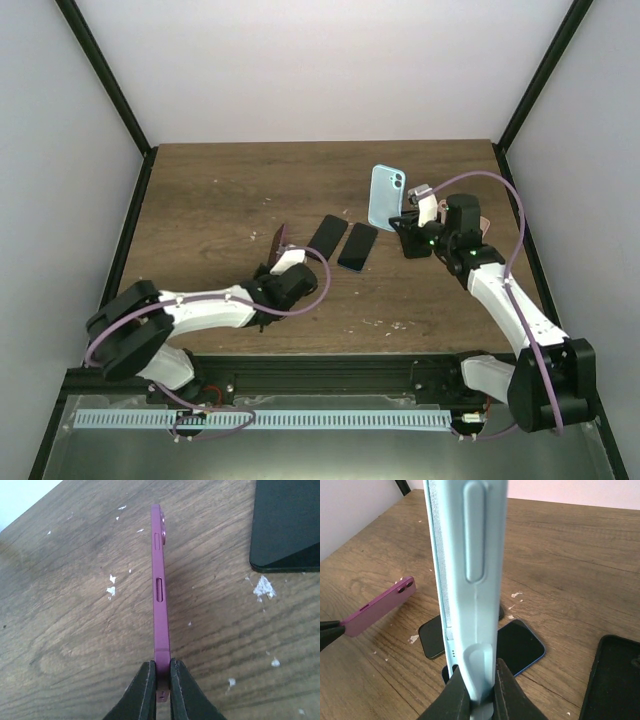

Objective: Take the phone out of the phone case
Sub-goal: Place the phone at the center of the board.

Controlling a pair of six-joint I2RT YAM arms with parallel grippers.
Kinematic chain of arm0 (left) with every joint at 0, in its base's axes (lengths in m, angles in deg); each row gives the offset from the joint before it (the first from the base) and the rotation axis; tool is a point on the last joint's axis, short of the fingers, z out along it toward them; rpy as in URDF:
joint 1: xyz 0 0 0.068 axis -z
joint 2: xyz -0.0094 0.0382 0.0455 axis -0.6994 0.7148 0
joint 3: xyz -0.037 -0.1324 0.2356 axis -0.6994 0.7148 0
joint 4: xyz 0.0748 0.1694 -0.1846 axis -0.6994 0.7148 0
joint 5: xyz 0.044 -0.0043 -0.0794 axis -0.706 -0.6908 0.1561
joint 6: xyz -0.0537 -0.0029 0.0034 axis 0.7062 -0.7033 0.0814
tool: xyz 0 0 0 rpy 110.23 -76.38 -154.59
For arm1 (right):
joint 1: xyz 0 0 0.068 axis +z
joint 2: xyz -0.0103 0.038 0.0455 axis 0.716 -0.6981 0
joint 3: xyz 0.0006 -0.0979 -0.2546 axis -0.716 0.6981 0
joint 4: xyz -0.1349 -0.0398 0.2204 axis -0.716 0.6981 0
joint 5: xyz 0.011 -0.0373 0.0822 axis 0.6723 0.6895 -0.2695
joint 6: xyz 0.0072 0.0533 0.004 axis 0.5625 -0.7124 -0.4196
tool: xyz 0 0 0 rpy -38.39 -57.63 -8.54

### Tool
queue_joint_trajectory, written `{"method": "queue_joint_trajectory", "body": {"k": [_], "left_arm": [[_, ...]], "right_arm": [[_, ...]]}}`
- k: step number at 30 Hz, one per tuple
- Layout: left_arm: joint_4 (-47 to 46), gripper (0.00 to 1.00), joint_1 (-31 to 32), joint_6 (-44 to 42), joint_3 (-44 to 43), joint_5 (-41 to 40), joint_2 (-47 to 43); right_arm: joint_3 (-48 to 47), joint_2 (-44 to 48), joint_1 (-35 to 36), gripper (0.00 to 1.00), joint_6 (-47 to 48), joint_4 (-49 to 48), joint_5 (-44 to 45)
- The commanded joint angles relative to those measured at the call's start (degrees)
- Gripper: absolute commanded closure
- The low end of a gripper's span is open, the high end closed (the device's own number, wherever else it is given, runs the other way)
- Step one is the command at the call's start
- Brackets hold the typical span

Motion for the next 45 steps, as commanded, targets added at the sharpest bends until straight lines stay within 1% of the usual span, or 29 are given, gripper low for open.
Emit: {"method": "queue_joint_trajectory", "body": {"k": [1,10,14,18,23,27,30,33,38,41,43,45], "left_arm": [[-4.2,1.0,-1.8,-2.8,-4.1,0.1,5.2],[-8.5,1.0,-6.4,-6.0,-9.7,4.3,15.4],[-8.1,0.93,-7.0,-7.1,-12.4,4.2,18.7],[-8.4,0.87,-7.0,-6.8,-13.2,4.5,20.1],[-7.9,0.75,-7.0,-5.3,-13.6,5.5,20.0],[-5.7,0.63,-7.1,-3.2,-14.4,6.3,19.4],[-3.4,0.58,-6.9,-0.8,-14.7,7.7,17.9],[-1.8,0.56,-6.8,1.7,-13.9,10.2,14.2],[5.8,0.54,-6.8,3.7,-16.5,19.0,5.5],[10.9,0.52,-6.7,1.1,-20.2,25.2,-0.2],[16.7,0.51,-6.9,-1.6,-24.1,26.6,-3.0],[21.4,0.5,-7.3,-4.3,-28.2,26.8,-4.1]], "right_arm": [[0.0,-0.6,0.1,0.99,1.5,-2.4,-0.4],[0.2,0.3,0.1,0.99,2.2,-2.7,2.8],[0.1,0.0,0.1,0.99,2.9,-2.9,5.3],[0.1,-0.1,0.1,0.99,3.2,-2.9,5.3],[0.3,-0.5,0.0,0.99,3.6,-3.1,4.9],[0.2,-1.0,0.1,0.99,3.9,-3.0,4.9],[0.2,-1.4,0.1,0.99,4.4,-3.0,5.0],[0.0,-1.7,0.1,0.99,4.7,-2.9,5.3],[-0.1,-2.1,0.1,0.99,5.9,-2.7,6.8],[-1.4,-3.0,0.0,0.99,6.6,-1.2,11.2],[-3.4,-5.1,0.0,0.99,8.1,2.0,14.2],[-5.8,-7.9,0.1,0.99,9.9,5.7,14.7]]}}
